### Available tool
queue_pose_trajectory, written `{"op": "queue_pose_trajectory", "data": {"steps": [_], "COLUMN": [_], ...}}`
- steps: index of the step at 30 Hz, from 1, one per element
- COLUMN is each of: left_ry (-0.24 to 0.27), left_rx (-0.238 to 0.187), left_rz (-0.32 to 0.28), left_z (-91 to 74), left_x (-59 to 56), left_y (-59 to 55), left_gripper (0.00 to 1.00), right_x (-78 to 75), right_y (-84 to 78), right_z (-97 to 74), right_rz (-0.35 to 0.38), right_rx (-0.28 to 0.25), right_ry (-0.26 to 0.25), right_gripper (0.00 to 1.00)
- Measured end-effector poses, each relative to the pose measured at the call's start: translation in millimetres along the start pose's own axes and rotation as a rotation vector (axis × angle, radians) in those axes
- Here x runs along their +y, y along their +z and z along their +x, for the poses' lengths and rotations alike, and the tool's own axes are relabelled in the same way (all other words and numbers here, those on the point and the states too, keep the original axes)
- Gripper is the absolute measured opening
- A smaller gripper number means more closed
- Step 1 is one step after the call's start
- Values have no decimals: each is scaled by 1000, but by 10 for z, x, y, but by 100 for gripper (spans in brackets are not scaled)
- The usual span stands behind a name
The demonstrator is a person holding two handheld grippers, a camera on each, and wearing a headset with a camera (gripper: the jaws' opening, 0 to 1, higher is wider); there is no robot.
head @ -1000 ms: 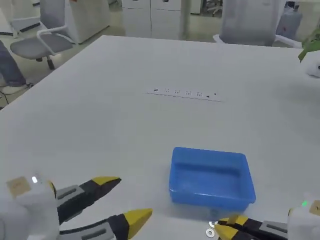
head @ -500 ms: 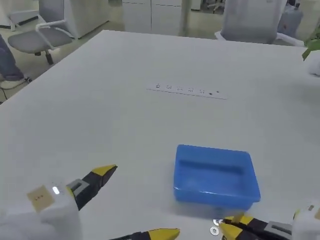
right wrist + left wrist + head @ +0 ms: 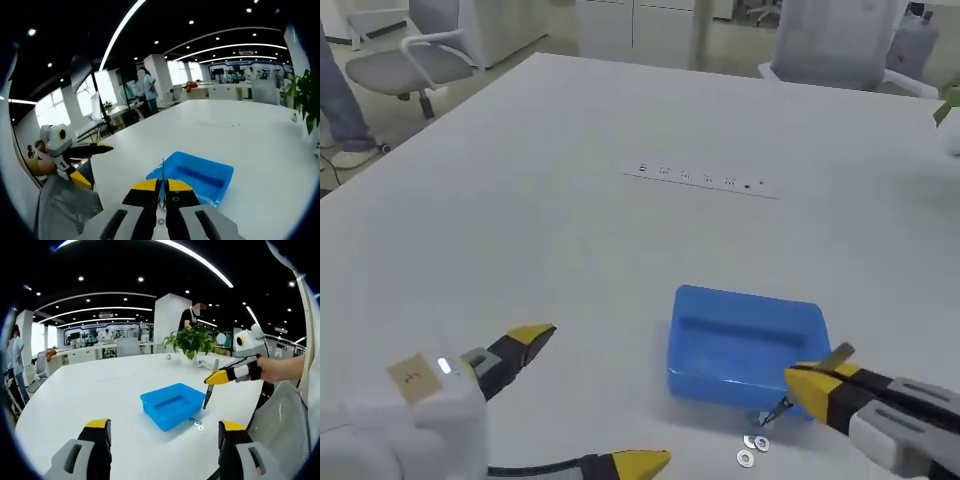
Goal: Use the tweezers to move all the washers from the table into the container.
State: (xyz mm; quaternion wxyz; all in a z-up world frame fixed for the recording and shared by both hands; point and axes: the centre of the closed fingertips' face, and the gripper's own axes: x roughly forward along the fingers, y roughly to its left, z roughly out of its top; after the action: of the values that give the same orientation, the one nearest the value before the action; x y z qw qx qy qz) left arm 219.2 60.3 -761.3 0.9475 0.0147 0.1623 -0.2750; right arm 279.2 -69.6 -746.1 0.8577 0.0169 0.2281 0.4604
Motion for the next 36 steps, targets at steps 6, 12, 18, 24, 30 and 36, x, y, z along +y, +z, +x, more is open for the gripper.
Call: {"op": "queue_pose_trajectory", "data": {"steps": [6, 12, 18, 24, 30, 36], "left_ry": [7, -5, -18, -7, -6, 6], "left_rx": [-18, -2, 18, 16, 17, 17], "left_rz": [-34, -22, -32, -26, -28, -30], "left_z": [-18, -5, -1, -8, -12, -20], "left_x": [27, 1, -18, 4, 11, 33], "left_y": [22, -5, -44, -39, -43, -47], "left_gripper": [86, 87, 85, 84, 84, 84], "right_x": [-273, -591, -823, -879, -850, -809], "right_y": [73, -53, -120, -226, -238, -167], "right_z": [116, 241, 346, 439, 456, 399], "right_rz": [4, 27, 21, -37, -55, -56], "right_rx": [8, 56, 90, 141, 136, 93], "right_ry": [-24, -79, -123, -134, -117, -111], "right_gripper": [1, 1, 2, 2, 2, 2]}}
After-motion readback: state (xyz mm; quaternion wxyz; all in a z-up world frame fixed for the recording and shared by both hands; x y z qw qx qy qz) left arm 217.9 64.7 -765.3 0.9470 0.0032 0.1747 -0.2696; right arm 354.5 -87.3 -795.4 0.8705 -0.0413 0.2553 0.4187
